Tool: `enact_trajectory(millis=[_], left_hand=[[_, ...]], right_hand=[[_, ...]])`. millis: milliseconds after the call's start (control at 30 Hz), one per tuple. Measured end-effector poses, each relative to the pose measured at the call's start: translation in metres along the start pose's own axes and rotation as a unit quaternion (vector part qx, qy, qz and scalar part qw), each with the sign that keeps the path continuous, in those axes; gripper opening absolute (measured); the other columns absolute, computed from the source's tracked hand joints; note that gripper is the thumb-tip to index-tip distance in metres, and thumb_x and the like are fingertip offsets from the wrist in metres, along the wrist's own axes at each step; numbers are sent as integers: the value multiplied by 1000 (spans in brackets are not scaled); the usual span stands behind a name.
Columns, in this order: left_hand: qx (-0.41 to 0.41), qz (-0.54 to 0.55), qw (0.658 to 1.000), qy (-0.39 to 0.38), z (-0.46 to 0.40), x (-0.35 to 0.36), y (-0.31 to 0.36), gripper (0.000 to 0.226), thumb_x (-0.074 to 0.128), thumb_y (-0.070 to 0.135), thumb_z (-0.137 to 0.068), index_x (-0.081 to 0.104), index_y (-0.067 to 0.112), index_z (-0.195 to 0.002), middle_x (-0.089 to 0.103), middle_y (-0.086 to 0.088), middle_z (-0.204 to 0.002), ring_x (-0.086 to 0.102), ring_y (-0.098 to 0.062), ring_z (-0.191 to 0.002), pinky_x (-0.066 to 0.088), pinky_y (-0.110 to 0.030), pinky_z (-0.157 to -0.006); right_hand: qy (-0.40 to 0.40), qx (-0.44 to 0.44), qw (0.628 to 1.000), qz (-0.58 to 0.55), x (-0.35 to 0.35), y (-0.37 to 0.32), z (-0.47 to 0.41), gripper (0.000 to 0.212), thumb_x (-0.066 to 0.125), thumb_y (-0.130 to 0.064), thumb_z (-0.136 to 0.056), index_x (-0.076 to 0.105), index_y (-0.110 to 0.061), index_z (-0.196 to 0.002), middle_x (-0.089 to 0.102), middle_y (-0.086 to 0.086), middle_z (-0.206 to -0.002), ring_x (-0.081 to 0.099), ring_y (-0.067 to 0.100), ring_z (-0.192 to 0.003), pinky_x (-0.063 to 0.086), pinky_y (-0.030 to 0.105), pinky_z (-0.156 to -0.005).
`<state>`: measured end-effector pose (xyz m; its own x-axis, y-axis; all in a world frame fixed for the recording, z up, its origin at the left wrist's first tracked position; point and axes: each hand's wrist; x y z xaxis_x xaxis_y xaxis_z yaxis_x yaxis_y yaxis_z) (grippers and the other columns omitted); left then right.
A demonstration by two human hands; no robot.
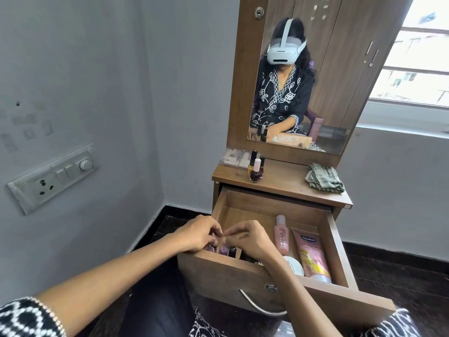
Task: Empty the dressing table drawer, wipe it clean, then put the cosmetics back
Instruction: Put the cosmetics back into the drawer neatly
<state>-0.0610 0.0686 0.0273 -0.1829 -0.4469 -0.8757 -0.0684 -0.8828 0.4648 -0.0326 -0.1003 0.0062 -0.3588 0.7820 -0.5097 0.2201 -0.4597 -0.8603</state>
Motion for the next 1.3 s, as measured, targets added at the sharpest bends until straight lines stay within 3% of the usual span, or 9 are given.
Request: enact_trajectory(millis=[133, 333, 533, 867, 1100, 1300], left_hand=[[6, -19, 1000, 4, 0, 0, 3, 25, 64, 18, -85, 66, 25, -109, 65, 4, -110, 58, -7, -91, 40, -20, -73], [16, -38, 999, 25, -1, 1, 5, 22, 64, 20, -86, 67, 25, -107, 66, 4, -109, 61, -11, -97, 42, -20, -73], [27, -56, 997, 52, -4, 1, 9, 15, 63, 22, -86, 68, 23, -101, 67, 2, -106, 62, -13, -94, 45, -23, -73], [36, -89, 993, 74, -9, 2, 9, 17, 58, 25, -89, 67, 27, -104, 67, 5, -109, 62, -14, -98, 48, -28, -75], [39, -81, 992, 85, -10, 3, 9, 16, 59, 25, -89, 67, 27, -103, 67, 5, -107, 62, -13, -98, 47, -24, -73], [41, -72, 990, 111, -11, 2, 10, 13, 59, 26, -89, 68, 28, -98, 67, 7, -104, 62, -11, -95, 42, -20, -69]], right_hand=[[14, -8, 1000, 6, 2, 0, 0, 4, 74, -25, -79, 77, -23, -80, 68, -17, -67, 61, -9, -63, 43, 5, -55], [23, -24, 999, 19, 2, 0, 0, 5, 73, -23, -81, 77, -21, -82, 69, -11, -75, 61, -2, -65, 47, 10, -61], [26, -24, 999, 13, 2, -1, 1, 5, 73, -24, -80, 77, -21, -80, 64, -19, -68, 59, -5, -63, 44, 5, -58], [30, -26, 999, 10, 1, -1, 2, 6, 73, -25, -80, 76, -21, -82, 65, -16, -71, 58, -3, -64, 44, 7, -60], [34, -27, 999, -3, 1, -1, 3, 6, 73, -25, -79, 77, -21, -80, 65, -17, -66, 57, -7, -60, 42, 7, -59], [54, -36, 997, -33, 0, -1, 3, 4, 72, -22, -80, 76, -20, -81, 69, -12, -74, 61, -3, -66, 48, 11, -64]])
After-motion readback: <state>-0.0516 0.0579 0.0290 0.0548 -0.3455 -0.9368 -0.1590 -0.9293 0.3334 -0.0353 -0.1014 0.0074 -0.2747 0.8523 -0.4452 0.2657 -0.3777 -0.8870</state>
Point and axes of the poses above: each hand's wrist, its own z-axis away from the middle knuckle, its own x-axis out of the palm, y = z × x
